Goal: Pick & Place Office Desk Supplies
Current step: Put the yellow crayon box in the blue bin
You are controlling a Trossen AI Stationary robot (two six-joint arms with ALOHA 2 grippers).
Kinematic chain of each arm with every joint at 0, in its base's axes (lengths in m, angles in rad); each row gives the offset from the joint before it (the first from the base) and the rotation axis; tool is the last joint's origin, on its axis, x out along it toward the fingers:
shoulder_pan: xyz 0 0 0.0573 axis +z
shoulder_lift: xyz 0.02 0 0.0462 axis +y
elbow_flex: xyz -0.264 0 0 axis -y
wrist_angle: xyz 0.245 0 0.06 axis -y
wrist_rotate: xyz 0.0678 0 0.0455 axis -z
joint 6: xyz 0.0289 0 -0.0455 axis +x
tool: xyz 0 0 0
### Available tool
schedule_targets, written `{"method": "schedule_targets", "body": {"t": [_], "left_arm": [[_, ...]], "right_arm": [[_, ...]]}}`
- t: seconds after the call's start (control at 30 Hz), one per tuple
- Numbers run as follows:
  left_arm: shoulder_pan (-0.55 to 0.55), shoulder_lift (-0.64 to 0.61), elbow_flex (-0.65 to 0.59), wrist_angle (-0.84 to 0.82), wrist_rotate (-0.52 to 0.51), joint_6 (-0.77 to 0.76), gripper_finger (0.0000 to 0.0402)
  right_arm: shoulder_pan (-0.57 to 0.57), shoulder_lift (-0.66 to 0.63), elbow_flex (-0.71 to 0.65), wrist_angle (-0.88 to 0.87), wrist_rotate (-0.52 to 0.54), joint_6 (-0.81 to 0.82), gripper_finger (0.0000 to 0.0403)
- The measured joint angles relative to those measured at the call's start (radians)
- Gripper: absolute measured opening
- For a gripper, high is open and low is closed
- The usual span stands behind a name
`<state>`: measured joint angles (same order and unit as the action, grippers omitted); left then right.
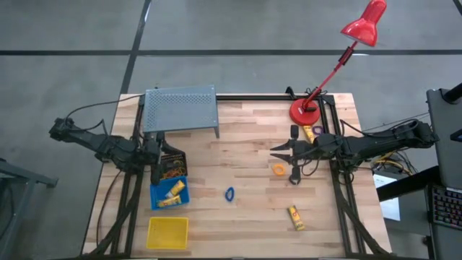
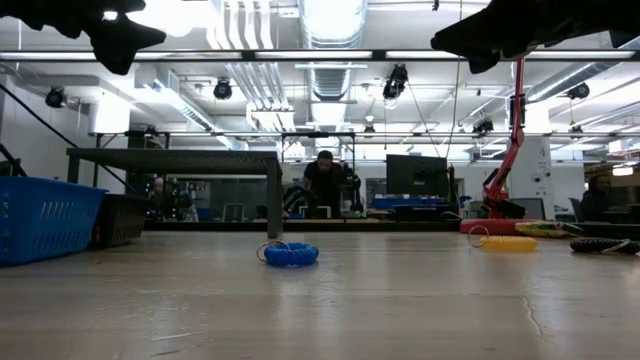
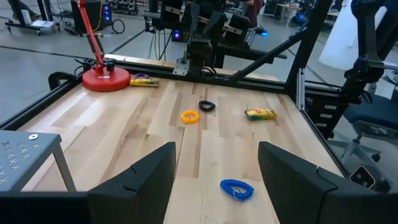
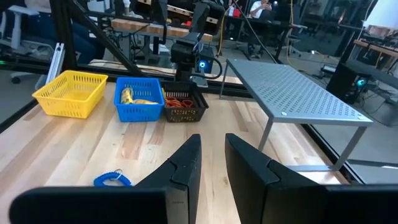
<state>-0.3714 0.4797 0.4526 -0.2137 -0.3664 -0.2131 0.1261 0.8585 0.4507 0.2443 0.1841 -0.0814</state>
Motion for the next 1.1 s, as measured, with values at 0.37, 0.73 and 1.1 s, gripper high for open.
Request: {"method": "schedule_targets", "body": {"t": [0.37, 0.73, 1.1], "left_arm": [[0.000, 0.001, 0.000, -0.057, 0.000, 0.003, 0.0232], [0.000, 0.001, 0.000, -0.184, 0.000, 0.003, 0.0232], [0.000, 0.001, 0.000, -0.218, 0.000, 0.003, 0.0232]], "right_arm": [[0.000, 0.000, 0.034, 0.007, -0.027, 0.178, 0.0068], [-0.002, 0.030, 0.423, -0.582, 0.084, 0.251, 0.0068], [-0.002, 0.099, 0.540, -0.636, 0.086, 0.127, 0.0068]]}}
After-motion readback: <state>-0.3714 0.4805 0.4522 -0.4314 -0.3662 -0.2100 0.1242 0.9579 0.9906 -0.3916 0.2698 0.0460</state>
